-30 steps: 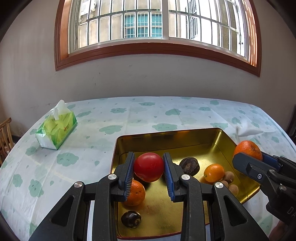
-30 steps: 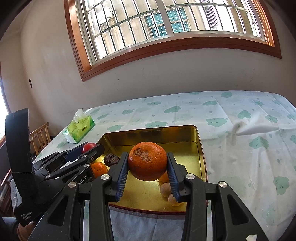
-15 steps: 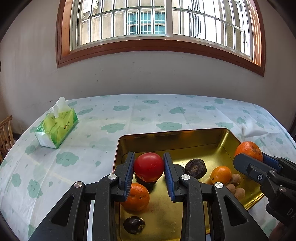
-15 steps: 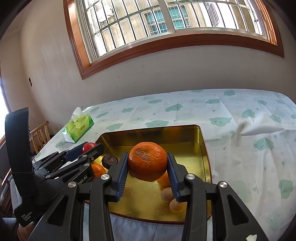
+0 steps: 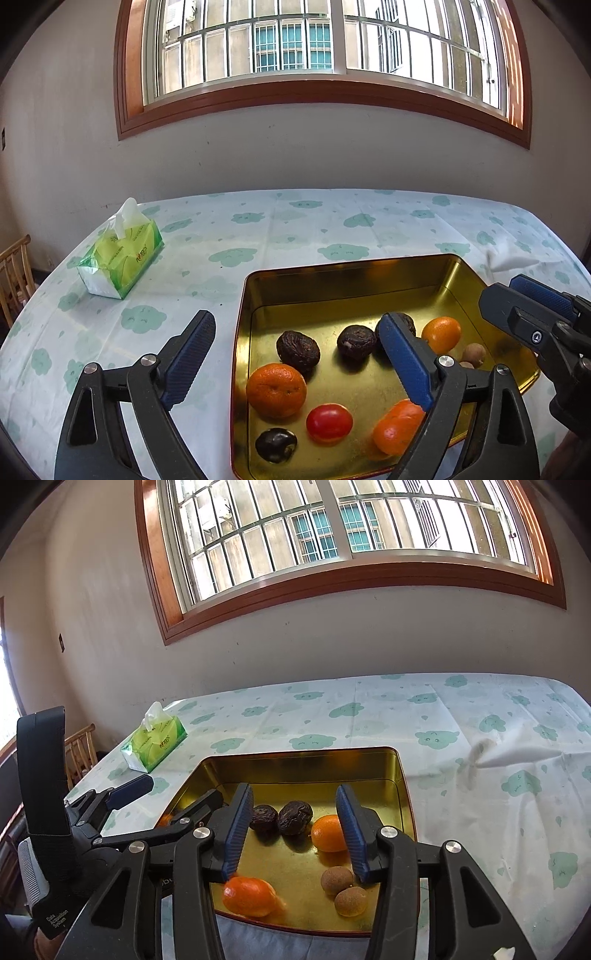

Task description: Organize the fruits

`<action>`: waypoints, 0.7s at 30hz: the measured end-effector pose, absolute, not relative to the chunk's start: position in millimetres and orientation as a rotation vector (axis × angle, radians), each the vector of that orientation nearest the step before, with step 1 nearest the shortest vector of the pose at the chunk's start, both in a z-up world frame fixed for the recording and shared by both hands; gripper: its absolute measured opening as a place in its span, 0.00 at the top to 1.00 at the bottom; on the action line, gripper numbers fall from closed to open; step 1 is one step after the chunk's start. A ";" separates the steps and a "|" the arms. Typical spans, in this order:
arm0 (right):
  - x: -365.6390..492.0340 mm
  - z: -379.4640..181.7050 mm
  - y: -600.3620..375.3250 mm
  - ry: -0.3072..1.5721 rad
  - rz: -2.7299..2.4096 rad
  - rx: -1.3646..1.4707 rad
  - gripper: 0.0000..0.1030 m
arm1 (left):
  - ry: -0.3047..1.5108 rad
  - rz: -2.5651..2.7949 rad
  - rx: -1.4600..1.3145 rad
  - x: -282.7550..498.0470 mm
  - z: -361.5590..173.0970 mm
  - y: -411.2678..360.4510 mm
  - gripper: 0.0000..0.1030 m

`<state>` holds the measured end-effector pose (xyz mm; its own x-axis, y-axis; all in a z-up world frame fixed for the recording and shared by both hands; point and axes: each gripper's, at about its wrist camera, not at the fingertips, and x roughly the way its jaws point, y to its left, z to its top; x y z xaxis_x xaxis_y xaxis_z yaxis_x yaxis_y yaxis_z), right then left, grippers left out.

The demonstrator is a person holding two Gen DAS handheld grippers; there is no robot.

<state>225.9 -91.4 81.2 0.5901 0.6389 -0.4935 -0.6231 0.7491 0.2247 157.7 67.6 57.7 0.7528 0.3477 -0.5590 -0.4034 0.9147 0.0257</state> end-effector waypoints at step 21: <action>151.3 113.8 -129.6 0.431 0.608 -0.003 0.29 | 0.486 0.400 -0.098 81.4 91.7 51.2 0.12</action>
<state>151.3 -129.6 113.8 0.7347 0.5527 -0.3933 -0.5540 0.8235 0.1223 81.4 51.2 91.7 0.8087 0.3505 -0.4723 -0.3963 0.9181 0.0028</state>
